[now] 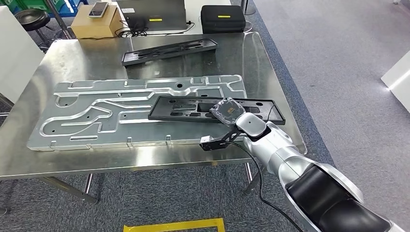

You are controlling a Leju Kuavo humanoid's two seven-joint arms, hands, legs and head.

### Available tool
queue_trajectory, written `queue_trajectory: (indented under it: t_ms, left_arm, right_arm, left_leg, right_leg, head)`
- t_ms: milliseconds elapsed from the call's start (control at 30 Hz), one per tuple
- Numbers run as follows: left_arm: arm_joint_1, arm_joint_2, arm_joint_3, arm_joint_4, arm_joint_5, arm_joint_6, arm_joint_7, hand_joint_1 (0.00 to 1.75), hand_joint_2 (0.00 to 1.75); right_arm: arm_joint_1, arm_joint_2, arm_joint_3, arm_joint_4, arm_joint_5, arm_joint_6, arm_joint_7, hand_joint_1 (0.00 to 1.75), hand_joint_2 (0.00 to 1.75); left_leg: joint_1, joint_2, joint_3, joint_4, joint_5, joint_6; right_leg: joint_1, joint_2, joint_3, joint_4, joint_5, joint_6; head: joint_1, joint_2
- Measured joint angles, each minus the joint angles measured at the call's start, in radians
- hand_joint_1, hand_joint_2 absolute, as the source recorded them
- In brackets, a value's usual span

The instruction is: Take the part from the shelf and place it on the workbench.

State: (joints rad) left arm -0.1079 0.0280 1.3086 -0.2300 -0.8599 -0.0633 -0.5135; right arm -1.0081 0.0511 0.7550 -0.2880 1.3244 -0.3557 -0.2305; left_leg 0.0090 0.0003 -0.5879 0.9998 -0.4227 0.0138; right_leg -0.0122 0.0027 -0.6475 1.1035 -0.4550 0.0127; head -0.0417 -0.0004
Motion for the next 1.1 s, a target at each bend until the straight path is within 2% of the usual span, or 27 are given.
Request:
queue_trajectory:
  t_ms: [33,100,167,233,267,333,367,400,433,500,533,567,667,733,767,833,867,900,933,967,1033,1067,1100]
  left_arm:
    - [0.0,0.0,-0.001,0.0,-0.002,0.006,-0.001,0.0,0.87]
    - [0.002,0.002,-0.007,0.0,-0.008,0.021,-0.001,0.0,0.0]
    - [0.003,0.002,-0.012,0.0,-0.011,0.034,-0.001,0.0,0.0]
    - [0.004,0.003,-0.014,0.0,-0.012,0.044,0.0,0.0,0.0]
    - [0.004,0.003,-0.014,0.0,-0.013,0.049,0.002,0.0,0.0]
    - [0.003,0.003,-0.015,0.0,-0.014,0.056,0.008,0.0,0.0]
    - [0.003,0.003,-0.015,0.0,-0.015,0.058,0.012,0.0,0.0]
    - [0.003,0.002,-0.015,0.0,-0.015,0.058,0.017,0.0,0.0]
    - [0.003,0.002,-0.015,0.0,-0.015,0.058,0.021,0.0,0.0]
    - [0.002,0.004,-0.015,0.0,-0.015,0.058,0.028,0.0,0.0]
    - [0.0,0.004,-0.015,0.0,-0.015,0.058,0.031,0.0,0.0]
    - [-0.001,0.005,-0.015,0.0,-0.015,0.058,0.033,0.0,0.0]
    - [-0.001,0.004,-0.015,0.0,-0.015,0.058,0.037,0.0,0.0]
    - [-0.002,0.003,-0.015,0.0,-0.014,0.056,0.038,0.0,0.0]
    - [-0.003,0.003,-0.015,0.0,-0.013,0.055,0.038,0.0,0.0]
    - [-0.003,0.001,-0.015,0.0,-0.011,0.049,0.038,0.0,0.0]
    - [-0.002,0.001,-0.015,0.0,-0.009,0.047,0.038,0.0,0.0]
    - [-0.002,0.0,-0.015,0.0,-0.006,0.045,0.039,0.0,0.0]
    - [-0.001,-0.001,-0.015,0.0,-0.002,0.043,0.04,0.0,0.0]
    - [0.001,-0.002,-0.014,0.0,0.004,0.04,0.04,0.0,0.0]
    - [0.004,-0.006,-0.013,0.001,0.016,0.03,0.041,0.0,0.0]
    - [0.006,-0.008,-0.012,0.001,0.023,0.024,0.04,0.0,0.0]
    - [0.008,-0.01,-0.011,0.001,0.029,0.017,0.04,0.0,0.0]
  right_arm:
    - [0.0,-0.001,-0.001,0.001,-0.004,-0.007,-0.004,0.0,0.0]
    - [0.003,-0.002,-0.007,0.002,-0.014,-0.027,-0.012,0.0,0.0]
    - [0.006,-0.003,-0.017,0.003,-0.021,-0.054,-0.019,0.0,0.0]
    - [0.006,-0.004,-0.03,0.003,-0.03,-0.092,-0.03,0.0,0.0]
    - [0.007,-0.003,-0.038,0.003,-0.035,-0.117,-0.036,0.0,0.0]
    - [0.012,-0.002,-0.054,0.003,-0.043,-0.168,-0.051,0.0,0.0]
    - [0.016,0.0,-0.061,0.003,-0.048,-0.191,-0.061,0.0,0.0]
    - [0.02,0.002,-0.069,0.003,-0.055,-0.213,-0.074,0.0,0.0]
    - [0.022,0.006,-0.078,0.0,-0.065,-0.236,-0.09,0.0,0.0]
    - [0.022,0.016,-0.102,-0.013,-0.09,-0.286,-0.133,0.0,0.0]
    - [0.023,0.021,-0.116,-0.027,-0.1,-0.309,-0.158,0.0,0.0]
    - [0.026,0.024,-0.132,-0.047,-0.105,-0.324,-0.182,0.0,0.0]
    - [0.053,0.034,-0.198,-0.141,-0.102,-0.336,-0.255,0.0,0.0]
    - [0.084,0.044,-0.261,-0.226,-0.118,-0.337,-0.331,0.0,0.0]
    - [0.102,0.048,-0.294,-0.275,-0.147,-0.338,-0.373,0.0,0.0]
    - [0.145,0.054,-0.336,-0.367,-0.239,-0.338,-0.433,0.0,0.0]
    - [0.169,0.054,-0.346,-0.414,-0.294,-0.338,-0.449,0.0,0.0]
    - [0.195,0.05,-0.348,-0.466,-0.35,-0.337,-0.455,0.0,0.0]
    - [0.222,0.044,-0.348,-0.521,-0.405,-0.337,-0.458,0.0,0.0]
    - [0.249,0.035,-0.348,-0.583,-0.46,-0.336,-0.459,0.0,0.0]
    - [0.306,0.01,-0.348,-0.728,-0.545,-0.337,-0.456,0.0,0.0]
    - [0.339,-0.004,-0.353,-0.805,-0.567,-0.338,-0.451,0.0,0.0]
    - [0.375,-0.018,-0.362,-0.878,-0.579,-0.338,-0.446,0.0,0.0]
  left_leg:
    - [-0.002,0.0,-0.001,0.004,-0.003,-0.004]
    - [-0.004,-0.001,-0.004,0.008,-0.005,-0.015]
    - [-0.001,-0.001,-0.004,0.009,-0.007,-0.026]
    - [0.002,-0.001,-0.021,0.051,-0.038,-0.038]
    - [0.003,-0.001,-0.044,0.104,-0.069,-0.042]
    - [0.004,-0.001,-0.108,0.246,-0.133,-0.049]
    - [0.004,0.0,-0.132,0.295,-0.146,-0.051]
    - [0.004,0.0,-0.138,0.305,-0.139,-0.051]
    - [0.004,0.0,-0.123,0.271,-0.113,-0.05]
    - [0.004,0.0,-0.054,0.127,-0.044,-0.045]
    - [0.002,-0.001,-0.024,0.065,-0.022,-0.04]
    - [0.001,-0.001,-0.006,0.026,-0.012,-0.034]
    - [-0.001,-0.003,0.0,0.008,-0.01,-0.014]
    - [0.003,-0.003,0.001,0.002,-0.004,-0.001]
    - [0.004,-0.003,0.002,-0.001,-0.002,0.004]
    - [0.003,-0.003,0.001,-0.001,-0.002,0.01]
    - [0.002,-0.003,0.001,-0.001,-0.002,0.01]
    - [0.002,-0.004,0.001,0.0,-0.003,0.011]
    - [0.001,-0.005,0.002,0.001,-0.004,0.011]
    - [0.0,-0.006,0.004,0.002,-0.005,0.011]
    - [-0.004,-0.008,0.006,0.005,-0.01,0.007]
    - [-0.006,-0.009,0.006,0.006,-0.012,0.003]
    - [-0.006,-0.009,0.007,0.007,-0.014,-0.001]
  right_leg:
    - [0.001,-0.001,0.024,-0.05,0.016,-0.004]
    - [0.006,-0.001,0.037,-0.081,0.018,-0.013]
    - [0.005,0.0,0.038,-0.086,0.022,-0.025]
    - [0.002,-0.002,0.04,-0.092,0.026,-0.037]
    - [0.001,-0.002,0.041,-0.094,0.027,-0.04]
    - [0.002,-0.002,0.041,-0.094,0.027,-0.043]
    - [0.002,-0.002,0.041,-0.093,0.027,-0.043]
    - [0.003,-0.002,0.041,-0.093,0.027,-0.043]
    - [0.003,-0.001,0.042,-0.092,0.027,-0.043]
    - [0.004,0.001,0.043,-0.089,0.024,-0.039]
    - [0.006,0.003,0.042,-0.087,0.023,-0.036]
    - [0.007,0.004,0.041,-0.086,0.023,-0.031]
    - [0.008,0.004,0.04,-0.087,0.023,-0.014]
    - [0.007,0.003,0.025,-0.052,-0.005,-0.004]
    - [0.007,0.002,0.004,-0.004,-0.034,0.0]
    - [0.006,0.002,-0.06,0.135,-0.102,0.006]
    - [0.006,0.002,-0.087,0.192,-0.12,0.007]
    - [0.006,0.002,-0.099,0.216,-0.121,0.007]
    - [0.006,0.002,-0.09,0.197,-0.101,0.005]
    - [0.007,0.002,-0.061,0.138,-0.068,0.001]
    - [0.012,-0.001,0.014,-0.013,-0.006,-0.013]
    - [0.015,-0.002,0.039,-0.064,0.01,-0.018]
    - [0.017,-0.004,0.05,-0.087,0.014,-0.022]
  head:
    - [0.0,0.0]
    - [0.0,0.0]
    - [0.0,0.0]
    - [0.0,0.0]
    - [0.0,0.0]
    - [0.0,0.0]
    - [0.0,0.0]
    - [0.0,0.0]
    - [0.0,0.0]
    - [0.0,0.0]
    - [0.0,0.0]
    - [0.0,0.0]
    - [0.0,0.0]
    - [0.0,0.0]
    - [0.0,0.0]
    - [0.0,0.0]
    - [0.0,0.0]
    - [0.0,0.0]
    - [0.0,0.0]
    - [0.0,0.0]
    - [0.0,0.0]
    - [0.0,0.0]
    - [0.0,0.0]
